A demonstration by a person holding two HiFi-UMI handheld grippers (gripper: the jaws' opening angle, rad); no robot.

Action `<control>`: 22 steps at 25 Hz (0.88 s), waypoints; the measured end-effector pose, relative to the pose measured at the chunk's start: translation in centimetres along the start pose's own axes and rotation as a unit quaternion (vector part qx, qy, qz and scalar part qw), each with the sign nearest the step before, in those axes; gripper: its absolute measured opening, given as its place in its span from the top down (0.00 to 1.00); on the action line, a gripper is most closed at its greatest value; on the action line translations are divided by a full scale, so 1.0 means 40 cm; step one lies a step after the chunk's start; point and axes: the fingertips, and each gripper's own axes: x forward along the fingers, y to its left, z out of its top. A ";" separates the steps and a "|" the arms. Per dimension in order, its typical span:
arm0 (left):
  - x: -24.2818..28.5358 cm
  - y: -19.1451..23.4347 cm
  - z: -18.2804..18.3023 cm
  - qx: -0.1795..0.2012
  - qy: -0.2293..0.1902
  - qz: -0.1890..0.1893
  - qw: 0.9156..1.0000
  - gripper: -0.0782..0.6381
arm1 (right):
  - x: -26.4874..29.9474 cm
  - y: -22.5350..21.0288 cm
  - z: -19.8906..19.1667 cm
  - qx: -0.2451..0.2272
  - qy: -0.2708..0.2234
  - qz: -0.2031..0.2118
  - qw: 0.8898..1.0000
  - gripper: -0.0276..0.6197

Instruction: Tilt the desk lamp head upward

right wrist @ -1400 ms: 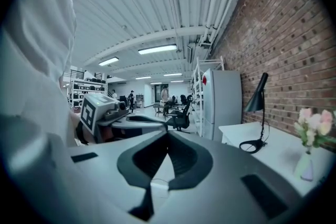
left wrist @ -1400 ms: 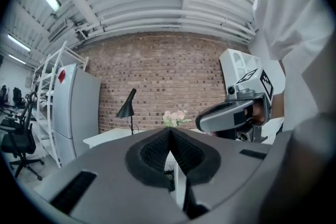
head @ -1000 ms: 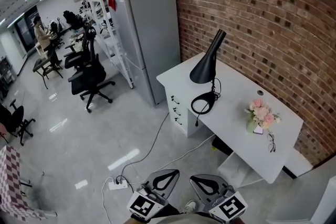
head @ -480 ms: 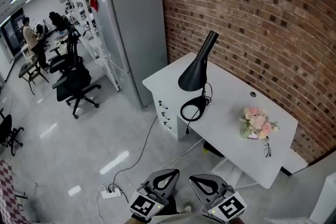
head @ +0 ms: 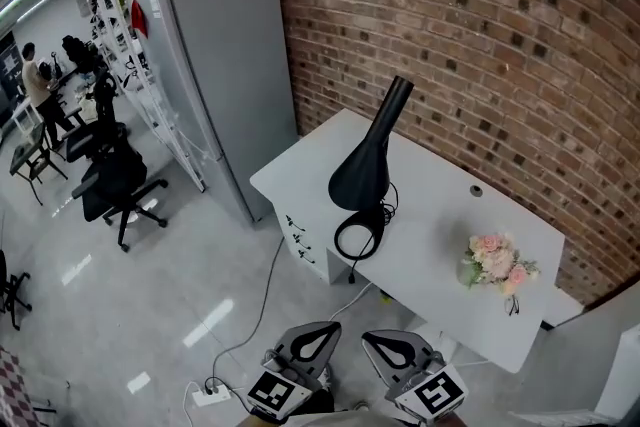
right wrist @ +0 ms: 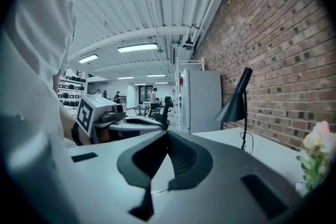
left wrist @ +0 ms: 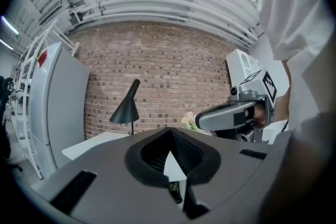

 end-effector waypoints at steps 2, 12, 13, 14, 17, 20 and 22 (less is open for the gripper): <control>0.011 0.043 -0.003 -0.003 0.000 0.002 1.000 0.89 | 0.046 -0.034 -0.007 -0.014 0.000 -0.015 1.000 0.93; 0.074 0.218 -0.021 0.020 0.015 0.001 1.000 0.89 | 0.259 -0.192 -0.032 -0.076 0.013 -0.045 0.996 0.93; 0.084 0.231 -0.021 0.028 0.014 -0.003 1.000 0.89 | 0.273 -0.208 -0.040 -0.080 0.018 -0.050 0.995 0.93; 0.093 0.243 -0.021 0.032 0.013 -0.004 0.999 0.89 | 0.288 -0.226 -0.050 -0.083 0.023 -0.058 0.995 0.93; 0.117 0.281 -0.028 0.034 0.008 -0.005 0.999 0.89 | 0.335 -0.281 -0.068 -0.085 0.025 -0.085 0.992 0.93; 0.132 0.309 -0.042 0.030 0.007 -0.010 0.999 0.89 | 0.373 -0.323 -0.074 -0.087 0.024 -0.104 0.990 0.93; 0.141 0.322 -0.050 0.029 0.010 -0.017 0.999 0.89 | 0.394 -0.346 -0.073 -0.089 0.020 -0.115 0.989 0.93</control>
